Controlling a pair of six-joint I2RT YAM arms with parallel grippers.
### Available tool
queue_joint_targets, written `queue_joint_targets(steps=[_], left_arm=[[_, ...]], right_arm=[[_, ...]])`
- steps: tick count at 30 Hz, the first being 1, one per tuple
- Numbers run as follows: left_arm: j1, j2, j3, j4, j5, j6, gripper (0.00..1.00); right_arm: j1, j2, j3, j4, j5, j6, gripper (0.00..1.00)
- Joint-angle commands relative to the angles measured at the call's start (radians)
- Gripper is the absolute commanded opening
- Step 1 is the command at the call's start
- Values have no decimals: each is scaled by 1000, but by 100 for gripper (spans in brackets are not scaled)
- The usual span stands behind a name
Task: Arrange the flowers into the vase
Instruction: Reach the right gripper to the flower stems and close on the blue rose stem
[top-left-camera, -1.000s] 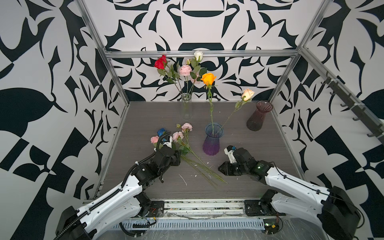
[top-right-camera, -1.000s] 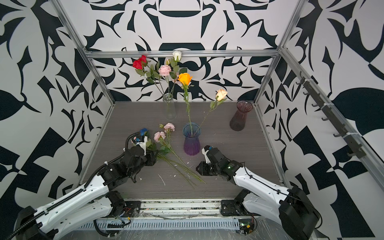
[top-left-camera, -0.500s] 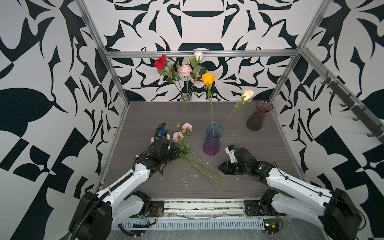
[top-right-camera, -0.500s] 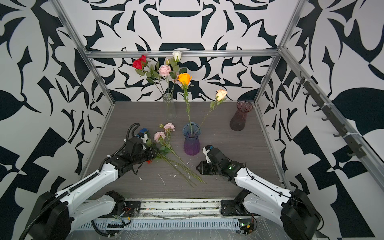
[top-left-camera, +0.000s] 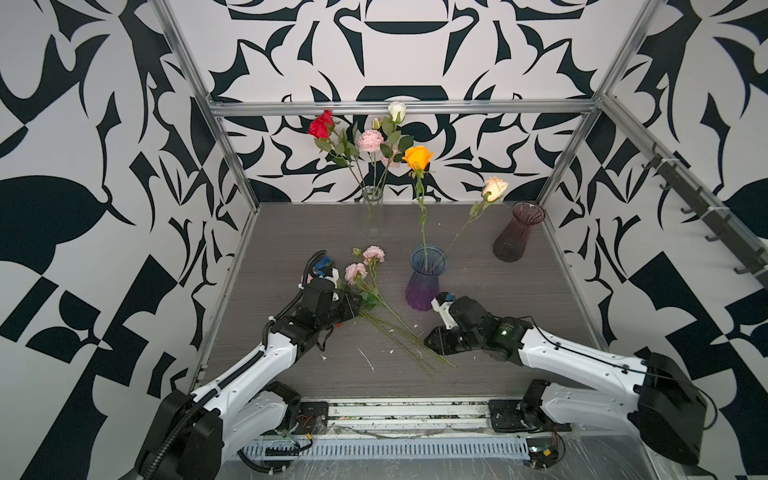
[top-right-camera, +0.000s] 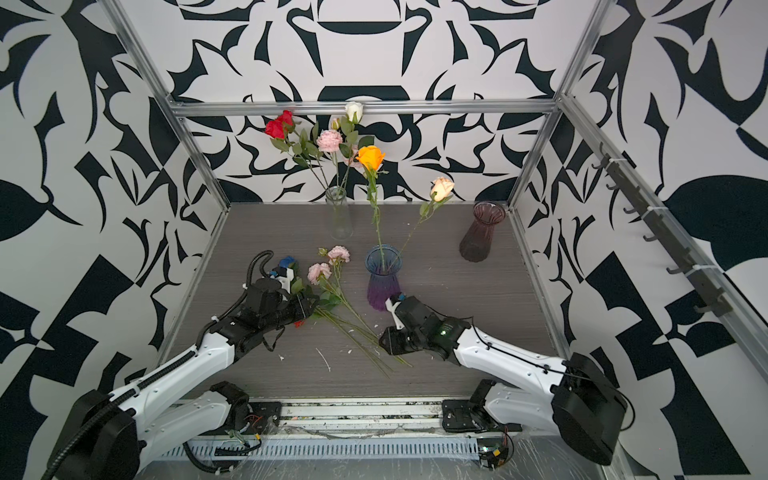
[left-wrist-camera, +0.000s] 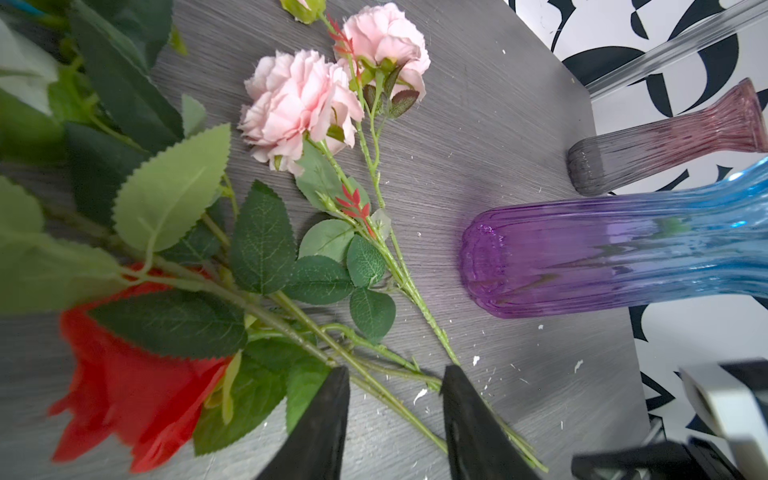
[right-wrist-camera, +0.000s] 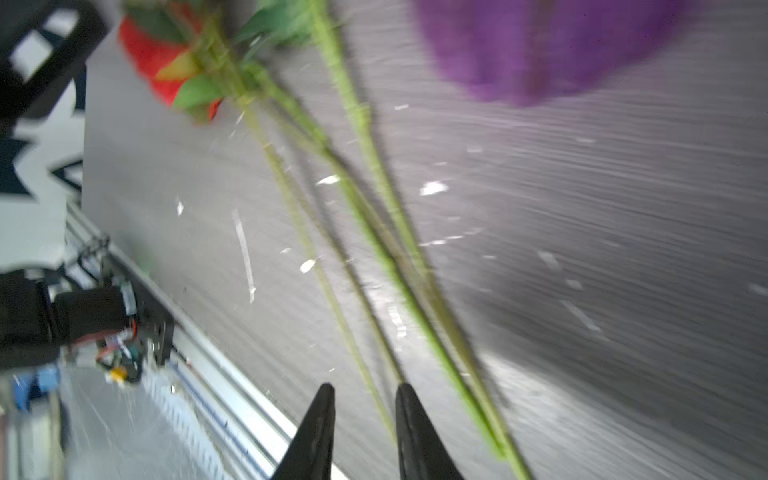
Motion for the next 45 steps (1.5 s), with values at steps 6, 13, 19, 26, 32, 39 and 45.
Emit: queue_joint_targets(steps=[6,13,19,26,32,39,45], left_arm=[[25,-54,-62,47,23,-44,43],[33,-99,-89,49,16,-56,44],[36,-64,-81,56,27,-65,43],[37,-60,-79,60,30,-63,43],[41,-69,-84,60,31,-63,43],[46,-71,-88,63,35,-66,43],[48,-61,-83,64,37,-66,43]], right_arm=[[222,332,340,-144,85,-181,31],[240,444,449,-306,244,-130,31],[239,509,493,-365,272,-104,31],[239,605,560,-424,269,-101,32],[237,628,582,-441,278,-104,31],[234,540,520,-410,330,-72,27],[188,543,495,-400,290,-53,27]])
